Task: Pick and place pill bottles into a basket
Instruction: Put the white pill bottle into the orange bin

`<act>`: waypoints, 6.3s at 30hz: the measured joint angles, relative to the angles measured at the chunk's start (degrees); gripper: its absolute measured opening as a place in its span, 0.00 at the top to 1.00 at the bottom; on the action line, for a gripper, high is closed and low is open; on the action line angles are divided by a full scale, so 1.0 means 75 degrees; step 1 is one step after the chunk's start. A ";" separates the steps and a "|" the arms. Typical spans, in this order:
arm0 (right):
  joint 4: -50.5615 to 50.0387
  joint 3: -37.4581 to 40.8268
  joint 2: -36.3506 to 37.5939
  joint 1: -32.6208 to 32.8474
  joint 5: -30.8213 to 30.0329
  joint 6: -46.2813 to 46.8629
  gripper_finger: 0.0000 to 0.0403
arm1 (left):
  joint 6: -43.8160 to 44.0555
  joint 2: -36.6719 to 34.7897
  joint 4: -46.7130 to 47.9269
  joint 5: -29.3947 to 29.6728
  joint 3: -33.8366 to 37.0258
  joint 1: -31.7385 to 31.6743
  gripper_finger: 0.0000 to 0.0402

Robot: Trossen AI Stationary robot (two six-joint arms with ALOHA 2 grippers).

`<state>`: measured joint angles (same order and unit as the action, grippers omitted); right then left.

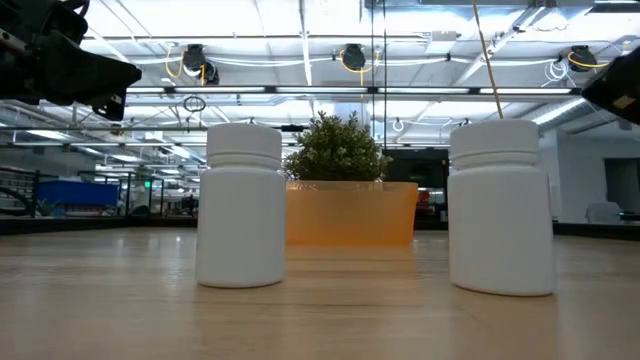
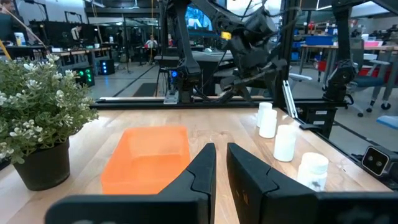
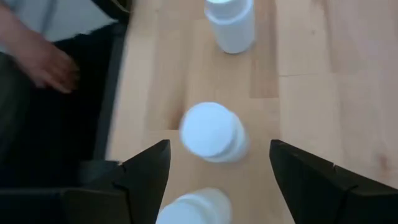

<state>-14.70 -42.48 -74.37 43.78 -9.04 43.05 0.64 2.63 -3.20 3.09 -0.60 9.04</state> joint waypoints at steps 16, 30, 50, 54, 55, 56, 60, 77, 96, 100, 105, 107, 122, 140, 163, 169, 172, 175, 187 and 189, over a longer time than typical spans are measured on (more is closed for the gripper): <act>0.0979 -0.0003 -0.0826 0.0188 -0.0315 -0.0401 0.34 | 0.0001 0.0000 0.0000 0.0000 -0.0001 -0.0002 0.88; 0.1364 -0.0003 -0.1364 0.0229 -0.0597 -0.0665 0.37 | 0.0002 0.0000 -0.0003 0.0000 -0.0003 -0.0002 0.88; 0.1350 -0.0015 -0.1355 0.0221 -0.0810 -0.0901 0.63 | 0.0000 -0.0002 -0.0003 0.0000 0.0000 0.0000 0.88; 0.1333 -0.0013 -0.1356 0.0105 -0.0986 -0.1153 0.62 | 0.0003 0.0000 -0.0003 0.0000 0.0000 0.0000 0.88; 0.1328 -0.0012 -0.1358 0.0059 -0.1058 -0.1247 0.61 | 0.0000 0.0000 -0.0002 0.0000 0.0000 0.0000 0.88; 0.1331 -0.0012 -0.1358 0.0008 -0.1146 -0.1347 0.61 | 0.0000 0.0000 -0.0003 0.0000 0.0000 -0.0001 0.88; 0.1329 0.0000 -0.1284 -0.0313 -0.1233 -0.1826 0.62 | 0.0001 0.0000 -0.0003 0.0000 0.0000 -0.0003 0.88; 0.2134 0.0000 0.0837 -0.2992 -0.2376 -0.4849 0.61 | 0.0000 0.0000 -0.0003 0.0000 -0.0003 -0.0003 0.88; 0.2296 -0.1417 -0.1505 -0.6270 -0.0379 -0.5359 0.62 | 0.0003 -0.0003 -0.0001 0.0000 -0.0003 -0.0003 0.88; 0.1685 -0.1977 -0.2126 -0.6466 -0.0378 -0.5316 0.61 | 0.0000 0.0000 0.0000 0.0000 -0.0002 0.0000 0.88; 0.1379 -0.1999 -0.2502 -0.6549 -0.0376 -0.5259 0.62 | 0.0001 -0.0001 0.0003 0.0000 -0.0001 0.0000 0.88; 0.1394 -0.1999 -0.2621 -0.6549 -0.0377 -0.5234 0.61 | 0.0002 -0.0002 -0.0002 0.0000 -0.0002 -0.0003 0.88; 0.1717 -0.1930 -0.2949 -0.6827 0.0271 -0.5029 0.60 | 0.0000 -0.0001 -0.0001 0.0000 0.0000 0.0000 0.88; 0.2559 -0.1182 -0.2902 -0.6885 0.0240 -0.4969 0.58 | 0.0002 -0.0003 0.0000 0.0000 0.0000 -0.0001 0.88; 0.2791 -0.1169 -0.2560 -0.6696 0.0121 -0.5450 0.34 | 0.0000 -0.0003 0.0000 0.0000 0.0000 -0.0003 0.88; 0.2714 -0.1169 -0.1760 -0.6244 -0.0189 -0.5686 0.33 | 0.0000 -0.0003 0.0000 0.0000 0.0000 0.0000 0.88; 0.2355 -0.1172 -0.1227 -0.5824 -0.0183 -0.5692 0.34 | 0.0000 -0.0002 0.0000 0.0000 -0.0001 -0.0002 0.88; 0.1598 -0.1172 -0.0647 -0.5284 -0.0165 -0.5654 0.35 | 0.0000 -0.0003 0.0000 0.0001 -0.0002 -0.0001 0.88; 0.0916 -0.0700 0.1126 -0.2680 -0.0180 -0.4722 0.37 | 0.0000 -0.0002 0.0000 0.0000 0.0000 0.0000 0.88; 0.1075 -0.0396 0.1398 -0.2307 -0.0267 -0.4548 0.40 | 0.0001 -0.0003 -0.0003 0.0001 -0.0001 -0.0001 0.88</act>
<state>-6.63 -45.45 -63.88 26.48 -11.04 8.94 0.66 2.61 -3.22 3.10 -0.61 9.03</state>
